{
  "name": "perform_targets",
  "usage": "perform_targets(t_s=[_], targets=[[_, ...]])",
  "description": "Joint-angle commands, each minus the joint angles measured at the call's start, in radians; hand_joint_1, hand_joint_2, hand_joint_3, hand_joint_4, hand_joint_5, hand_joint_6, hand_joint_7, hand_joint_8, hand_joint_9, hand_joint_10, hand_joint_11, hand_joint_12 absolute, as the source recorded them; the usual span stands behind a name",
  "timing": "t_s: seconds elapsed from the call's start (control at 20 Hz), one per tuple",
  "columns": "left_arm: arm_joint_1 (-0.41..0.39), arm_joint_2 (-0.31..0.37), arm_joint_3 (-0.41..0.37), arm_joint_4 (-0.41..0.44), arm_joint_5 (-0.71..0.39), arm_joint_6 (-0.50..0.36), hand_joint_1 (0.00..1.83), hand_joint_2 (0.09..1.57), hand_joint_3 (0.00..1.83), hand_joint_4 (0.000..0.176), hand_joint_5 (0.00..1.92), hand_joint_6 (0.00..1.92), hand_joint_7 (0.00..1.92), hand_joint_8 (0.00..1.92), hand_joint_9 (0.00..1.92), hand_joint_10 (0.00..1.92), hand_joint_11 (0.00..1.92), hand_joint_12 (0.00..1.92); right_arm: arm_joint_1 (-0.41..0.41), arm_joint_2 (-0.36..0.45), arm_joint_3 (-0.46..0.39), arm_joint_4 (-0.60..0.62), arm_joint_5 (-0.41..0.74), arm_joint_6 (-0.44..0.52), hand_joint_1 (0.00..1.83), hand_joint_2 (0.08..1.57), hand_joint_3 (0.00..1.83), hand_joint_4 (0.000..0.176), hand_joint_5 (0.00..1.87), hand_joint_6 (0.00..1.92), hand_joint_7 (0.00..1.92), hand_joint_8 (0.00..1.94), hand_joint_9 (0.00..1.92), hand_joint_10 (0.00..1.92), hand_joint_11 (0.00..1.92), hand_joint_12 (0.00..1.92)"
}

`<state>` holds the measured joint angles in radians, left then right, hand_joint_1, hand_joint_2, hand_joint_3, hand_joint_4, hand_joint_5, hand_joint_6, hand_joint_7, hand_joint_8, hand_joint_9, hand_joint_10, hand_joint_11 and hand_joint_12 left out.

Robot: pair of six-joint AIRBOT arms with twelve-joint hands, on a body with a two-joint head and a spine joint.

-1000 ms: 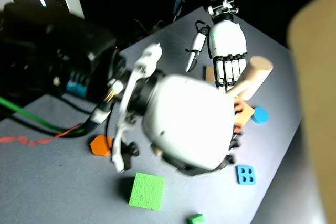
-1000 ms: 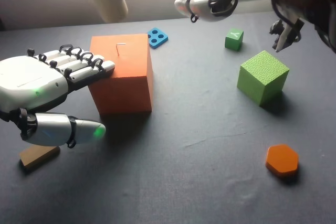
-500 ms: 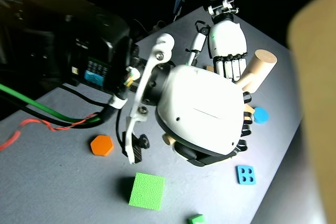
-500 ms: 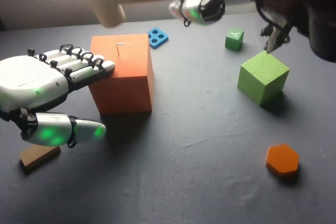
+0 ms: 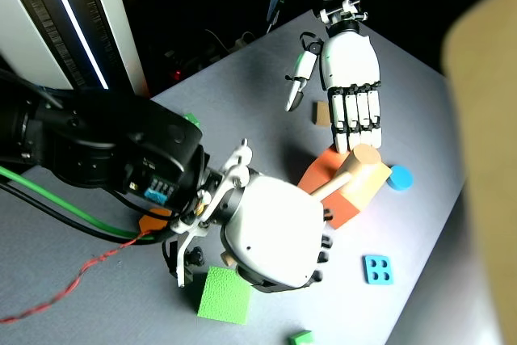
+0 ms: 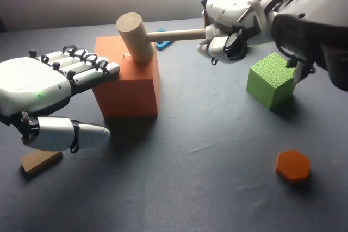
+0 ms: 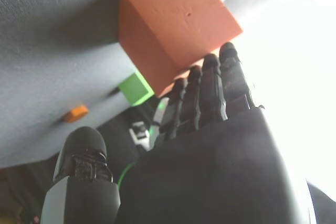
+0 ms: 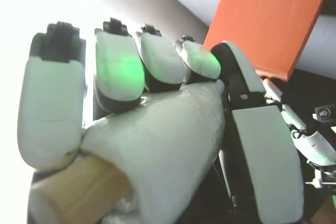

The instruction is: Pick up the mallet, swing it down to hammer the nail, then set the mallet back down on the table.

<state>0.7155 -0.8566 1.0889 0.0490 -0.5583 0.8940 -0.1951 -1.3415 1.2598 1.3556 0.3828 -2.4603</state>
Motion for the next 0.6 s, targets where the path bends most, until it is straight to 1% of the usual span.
perform_targets(t_s=[0.0,0.1,0.2,0.25,0.4,0.55], targets=[[-0.006,0.002,0.007,-0.006,-0.066,-0.002,0.0,1.2,0.0,0.0,0.0,0.0,0.0,0.0,0.0,0.0,0.0,0.0,0.026,0.02,-0.005,-0.045,0.043,-0.01,0.56,1.57,0.05,0.176,1.37,1.92,1.57,1.94,1.63,1.92,1.74,1.92],[-0.006,0.002,0.007,-0.006,-0.066,-0.002,0.0,1.2,0.0,0.0,0.0,0.0,0.0,0.0,0.0,0.0,0.0,0.0,0.051,0.036,-0.024,-0.044,0.04,-0.005,0.57,1.57,0.04,0.176,1.38,1.92,1.57,1.94,1.63,1.92,1.74,1.92],[-0.006,0.002,0.007,-0.006,-0.066,-0.002,0.0,1.2,0.0,0.0,0.0,0.0,0.0,0.0,0.0,0.0,0.0,0.0,0.074,0.045,-0.042,-0.044,0.033,-0.003,0.53,1.57,0.05,0.176,1.38,1.92,1.58,1.94,1.64,1.92,1.75,1.92],[-0.006,0.002,0.007,-0.006,-0.066,-0.002,0.0,1.2,0.0,0.0,0.0,0.0,0.0,0.0,0.0,0.0,0.0,0.0,0.084,0.044,-0.045,-0.043,0.031,-0.002,0.54,1.57,0.06,0.176,1.37,1.92,1.57,1.94,1.64,1.92,1.75,1.92],[-0.005,0.002,0.007,-0.006,-0.066,-0.002,0.0,1.2,0.0,0.0,0.0,0.0,0.0,0.0,0.0,0.0,0.0,0.0,0.096,0.018,-0.031,-0.058,0.031,-0.003,0.56,1.57,0.03,0.176,1.38,1.92,1.58,1.94,1.64,1.92,1.75,1.92],[-0.004,0.002,0.008,-0.006,-0.066,-0.002,0.0,1.2,0.0,0.0,0.0,0.0,0.0,0.0,0.0,0.0,0.0,0.0,0.088,-0.035,0.012,-0.067,0.043,-0.003,0.57,1.57,0.03,0.176,1.37,1.92,1.58,1.94,1.64,1.92,1.75,1.92]])
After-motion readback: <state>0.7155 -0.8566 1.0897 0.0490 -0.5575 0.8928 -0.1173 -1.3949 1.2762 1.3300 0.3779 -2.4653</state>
